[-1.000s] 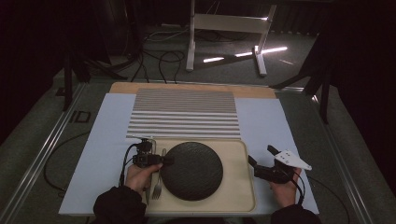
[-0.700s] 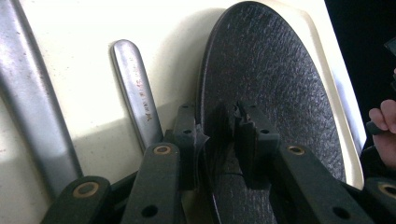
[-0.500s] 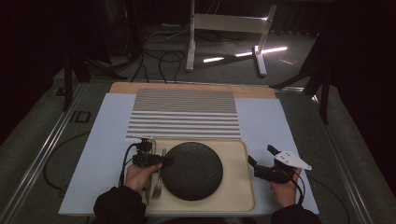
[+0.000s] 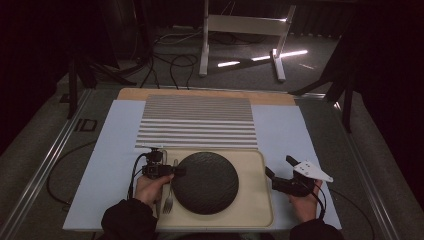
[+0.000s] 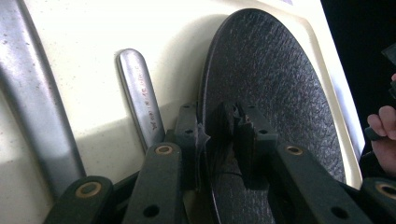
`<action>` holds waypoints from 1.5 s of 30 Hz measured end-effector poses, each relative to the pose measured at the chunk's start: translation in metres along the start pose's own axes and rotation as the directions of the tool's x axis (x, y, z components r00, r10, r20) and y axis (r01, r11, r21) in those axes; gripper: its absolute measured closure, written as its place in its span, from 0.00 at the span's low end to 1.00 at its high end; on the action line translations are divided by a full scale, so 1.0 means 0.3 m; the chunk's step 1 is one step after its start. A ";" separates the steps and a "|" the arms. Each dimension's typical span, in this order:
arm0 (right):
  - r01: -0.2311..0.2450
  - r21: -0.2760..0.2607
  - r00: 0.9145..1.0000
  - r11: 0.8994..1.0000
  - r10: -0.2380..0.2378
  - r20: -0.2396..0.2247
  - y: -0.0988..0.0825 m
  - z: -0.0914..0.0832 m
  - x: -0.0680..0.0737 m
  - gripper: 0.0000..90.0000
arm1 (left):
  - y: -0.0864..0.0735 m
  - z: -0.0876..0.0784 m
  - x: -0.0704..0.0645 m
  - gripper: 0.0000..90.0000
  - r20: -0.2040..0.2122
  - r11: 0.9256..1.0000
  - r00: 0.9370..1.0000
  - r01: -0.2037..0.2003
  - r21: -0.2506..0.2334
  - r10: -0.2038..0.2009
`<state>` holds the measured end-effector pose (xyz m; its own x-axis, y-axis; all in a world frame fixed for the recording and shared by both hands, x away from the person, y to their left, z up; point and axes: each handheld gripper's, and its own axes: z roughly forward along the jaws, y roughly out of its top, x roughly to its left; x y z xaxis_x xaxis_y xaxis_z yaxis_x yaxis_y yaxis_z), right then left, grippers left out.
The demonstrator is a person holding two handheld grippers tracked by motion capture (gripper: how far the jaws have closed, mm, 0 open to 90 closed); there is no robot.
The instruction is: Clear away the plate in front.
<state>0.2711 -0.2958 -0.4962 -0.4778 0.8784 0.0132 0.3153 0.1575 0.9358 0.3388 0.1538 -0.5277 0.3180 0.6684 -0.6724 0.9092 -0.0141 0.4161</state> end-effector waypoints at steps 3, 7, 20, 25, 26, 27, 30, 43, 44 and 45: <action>0.001 0.002 1.000 1.000 -0.001 -0.002 0.000 0.002 0.002 0.10 | -0.001 0.000 -0.004 0.80 -0.007 1.000 1.000 -0.014 -0.005 0.014; 0.002 0.004 1.000 1.000 -0.002 -0.001 0.000 0.003 0.002 0.10 | -0.001 0.002 -0.007 0.75 0.007 0.999 0.999 -0.032 -0.011 0.032; 0.002 0.002 1.000 1.000 -0.002 -0.003 0.000 0.001 0.002 0.10 | 0.014 -0.015 -0.026 0.54 0.001 0.995 0.995 -0.101 -0.026 0.101; 0.004 0.005 1.000 1.000 -0.004 -0.004 0.000 0.003 0.003 0.10 | 0.020 -0.041 -0.032 0.46 0.003 0.989 0.991 -0.135 -0.056 0.136; 0.003 0.006 1.000 1.000 -0.003 -0.005 -0.001 0.003 0.003 0.10 | 0.021 -0.042 -0.033 0.44 0.007 0.988 0.989 -0.145 -0.055 0.146; 0.003 0.006 1.000 1.000 -0.003 -0.005 -0.001 0.003 0.003 0.10 | 0.022 -0.043 -0.035 0.42 0.012 0.986 0.987 -0.160 -0.048 0.161; 0.005 0.008 1.000 1.000 -0.005 -0.006 -0.001 0.003 0.003 0.10 | 0.025 -0.047 -0.049 0.33 -0.007 0.978 0.979 -0.202 -0.053 0.202; 0.003 0.009 1.000 1.000 -0.003 -0.011 -0.002 0.005 0.005 0.10 | 0.032 -0.132 -0.071 0.16 -0.075 0.931 0.946 -0.324 -0.165 0.316; 0.003 0.010 1.000 1.000 -0.003 -0.010 -0.002 0.005 0.006 0.10 | 0.033 -0.137 -0.072 0.15 -0.080 0.929 0.943 -0.331 -0.168 0.321; 0.004 0.011 1.000 1.000 -0.004 -0.012 -0.002 0.005 0.006 0.10 | 0.034 -0.142 -0.072 0.14 -0.083 0.926 0.941 -0.337 -0.169 0.327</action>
<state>0.2714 -0.2938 -0.4972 -0.4886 0.8724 0.0133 0.3223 0.1663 0.9319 0.3297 0.1708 -0.4829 0.5745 0.6863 -0.4460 0.6897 -0.1125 0.7153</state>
